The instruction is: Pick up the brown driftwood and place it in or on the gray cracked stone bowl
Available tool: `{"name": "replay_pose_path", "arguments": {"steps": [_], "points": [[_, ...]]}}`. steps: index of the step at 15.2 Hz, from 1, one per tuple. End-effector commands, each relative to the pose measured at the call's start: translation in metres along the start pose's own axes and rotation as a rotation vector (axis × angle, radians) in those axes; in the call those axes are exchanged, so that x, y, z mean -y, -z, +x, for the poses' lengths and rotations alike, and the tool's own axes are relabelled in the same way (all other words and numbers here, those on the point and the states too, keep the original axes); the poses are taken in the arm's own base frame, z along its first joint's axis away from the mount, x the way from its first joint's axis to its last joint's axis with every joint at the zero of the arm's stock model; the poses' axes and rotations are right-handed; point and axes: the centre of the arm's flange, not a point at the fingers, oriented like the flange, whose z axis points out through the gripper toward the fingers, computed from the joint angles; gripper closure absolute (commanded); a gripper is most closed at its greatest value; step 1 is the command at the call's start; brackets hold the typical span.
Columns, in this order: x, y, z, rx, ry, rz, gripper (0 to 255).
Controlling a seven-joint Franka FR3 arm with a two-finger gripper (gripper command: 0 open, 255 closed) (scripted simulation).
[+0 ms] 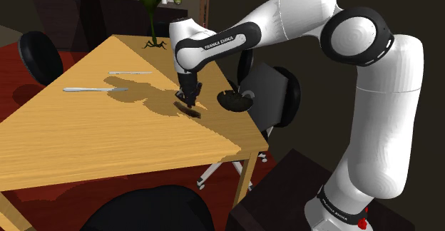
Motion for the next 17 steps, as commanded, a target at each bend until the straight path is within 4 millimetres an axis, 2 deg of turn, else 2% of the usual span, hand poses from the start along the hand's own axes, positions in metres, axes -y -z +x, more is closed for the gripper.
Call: {"name": "replay_pose_path", "arguments": {"steps": [1,7,8,12,13,17], "points": [[0.0,0.0,0.0,0.0,0.0,0.0,255],[0.0,0.0,0.0,0.0,0.0,0.0,255],[0.0,0.0,0.0,0.0,0.0,0.0,0],[0.015,0.018,0.051,0.037,-0.123,0.03,0],[0.016,0.02,0.057,0.042,-0.138,0.034,0],[0.017,-0.001,0.056,0.042,-0.138,0.034,0]]}}
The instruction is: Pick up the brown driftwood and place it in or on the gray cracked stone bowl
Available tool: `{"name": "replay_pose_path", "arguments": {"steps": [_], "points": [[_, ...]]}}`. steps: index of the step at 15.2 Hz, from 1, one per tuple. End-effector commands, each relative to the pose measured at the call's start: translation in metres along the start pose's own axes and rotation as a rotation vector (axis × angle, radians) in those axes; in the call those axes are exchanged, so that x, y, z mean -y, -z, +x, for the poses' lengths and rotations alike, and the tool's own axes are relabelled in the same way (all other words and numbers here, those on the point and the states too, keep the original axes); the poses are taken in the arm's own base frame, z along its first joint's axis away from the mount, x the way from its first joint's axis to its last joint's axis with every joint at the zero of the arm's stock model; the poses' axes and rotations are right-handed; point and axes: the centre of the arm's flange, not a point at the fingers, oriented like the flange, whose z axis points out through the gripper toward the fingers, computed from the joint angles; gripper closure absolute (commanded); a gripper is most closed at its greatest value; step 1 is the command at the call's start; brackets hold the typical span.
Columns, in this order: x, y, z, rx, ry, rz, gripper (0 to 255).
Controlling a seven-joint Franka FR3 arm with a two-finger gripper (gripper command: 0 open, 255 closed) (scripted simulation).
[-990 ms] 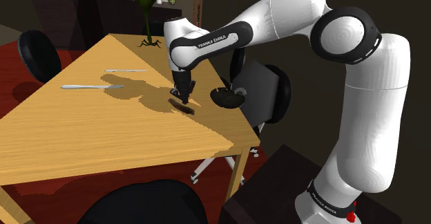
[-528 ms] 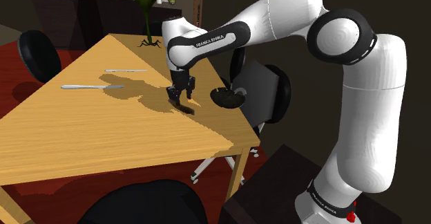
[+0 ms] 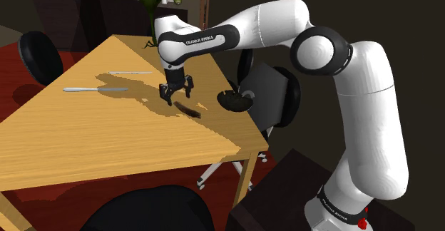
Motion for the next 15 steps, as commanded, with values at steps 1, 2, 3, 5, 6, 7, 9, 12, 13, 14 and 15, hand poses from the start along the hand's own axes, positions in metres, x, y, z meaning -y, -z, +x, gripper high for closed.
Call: {"name": "replay_pose_path", "arguments": {"steps": [1,2,3,5,6,7,9,12,13,14,15], "points": [[0.0,-0.011,0.0,0.0,-0.002,0.0,0],[0.0,-0.016,0.0,0.0,-0.002,0.0,0],[0.0,-0.021,0.0,0.0,-0.002,0.0,0],[0.0,-0.024,0.0,0.0,-0.002,0.0,0],[0.0,-0.024,0.0,0.0,-0.002,0.0,0],[0.0,-0.024,0.0,0.0,-0.002,0.0,0],[0.0,-0.024,0.0,0.0,-0.002,0.0,0],[0.0,-0.024,0.0,0.0,-0.002,0.0,255],[0.0,-0.024,0.0,0.0,-0.002,0.0,255],[-0.001,-0.024,0.0,0.001,-0.002,0.0,255],[0.0,-0.024,-0.001,0.0,-0.002,0.0,255]]}}
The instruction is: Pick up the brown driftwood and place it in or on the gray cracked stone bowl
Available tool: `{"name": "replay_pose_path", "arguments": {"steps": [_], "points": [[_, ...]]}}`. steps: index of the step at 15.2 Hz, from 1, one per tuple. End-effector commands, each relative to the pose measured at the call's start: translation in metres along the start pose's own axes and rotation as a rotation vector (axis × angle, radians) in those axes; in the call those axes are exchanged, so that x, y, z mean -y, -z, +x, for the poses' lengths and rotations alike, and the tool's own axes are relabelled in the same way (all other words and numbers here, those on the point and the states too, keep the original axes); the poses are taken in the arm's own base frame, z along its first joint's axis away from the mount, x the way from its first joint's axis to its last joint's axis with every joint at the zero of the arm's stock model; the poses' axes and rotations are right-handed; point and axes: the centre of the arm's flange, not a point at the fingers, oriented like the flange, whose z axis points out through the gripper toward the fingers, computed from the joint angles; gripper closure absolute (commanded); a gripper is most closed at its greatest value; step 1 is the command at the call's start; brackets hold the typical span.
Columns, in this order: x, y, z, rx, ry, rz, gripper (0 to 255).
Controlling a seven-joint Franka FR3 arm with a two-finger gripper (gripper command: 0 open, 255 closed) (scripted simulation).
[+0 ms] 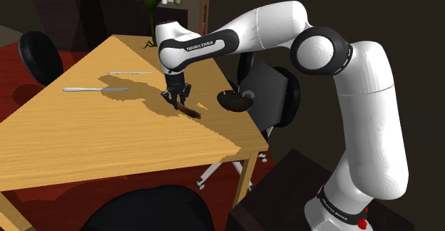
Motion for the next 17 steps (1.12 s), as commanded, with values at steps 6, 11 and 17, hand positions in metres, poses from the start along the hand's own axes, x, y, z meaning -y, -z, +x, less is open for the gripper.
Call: {"name": "replay_pose_path", "arguments": {"steps": [6,11,17], "points": [[-0.004,-0.005,0.002,0.008,-0.004,-0.006,255],[-0.006,0.021,0.0,0.008,-0.004,-0.006,255],[-0.01,0.052,-0.001,0.008,-0.004,-0.006,255]]}}
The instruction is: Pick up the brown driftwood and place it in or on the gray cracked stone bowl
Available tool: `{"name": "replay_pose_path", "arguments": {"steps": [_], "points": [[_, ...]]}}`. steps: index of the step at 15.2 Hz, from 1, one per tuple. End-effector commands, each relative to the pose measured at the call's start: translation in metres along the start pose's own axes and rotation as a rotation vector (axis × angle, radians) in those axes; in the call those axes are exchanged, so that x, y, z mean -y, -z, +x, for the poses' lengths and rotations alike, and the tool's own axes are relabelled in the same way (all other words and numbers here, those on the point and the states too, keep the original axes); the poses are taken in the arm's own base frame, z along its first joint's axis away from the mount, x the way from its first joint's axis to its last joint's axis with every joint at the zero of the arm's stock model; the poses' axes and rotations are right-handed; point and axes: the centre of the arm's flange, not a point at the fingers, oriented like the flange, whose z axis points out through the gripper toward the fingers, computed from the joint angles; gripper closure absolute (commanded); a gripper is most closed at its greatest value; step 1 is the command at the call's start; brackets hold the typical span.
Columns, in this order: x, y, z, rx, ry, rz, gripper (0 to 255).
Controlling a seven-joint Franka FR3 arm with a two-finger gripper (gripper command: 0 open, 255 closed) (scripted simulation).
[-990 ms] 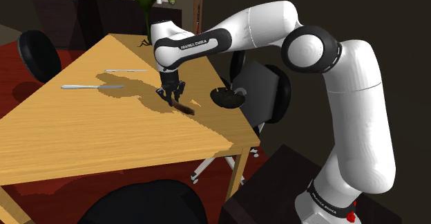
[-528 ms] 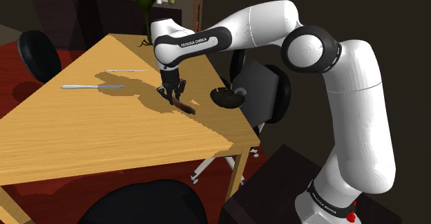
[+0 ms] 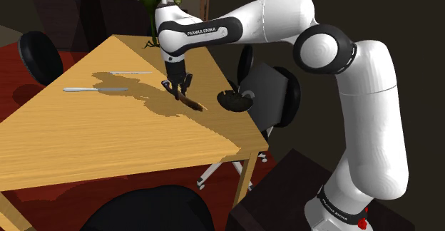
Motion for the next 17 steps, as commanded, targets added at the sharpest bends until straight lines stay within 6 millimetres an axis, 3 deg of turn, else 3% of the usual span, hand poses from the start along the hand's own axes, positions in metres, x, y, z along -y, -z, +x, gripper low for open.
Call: {"name": "replay_pose_path", "arguments": {"steps": [1,12,17], "points": [[0.0,0.01,0.0,0.0,0.0,0.0,255],[-0.006,0.066,-0.003,0.0,0.0,0.0,255],[-0.065,0.062,-0.033,0.0,0.0,0.0,255]]}}
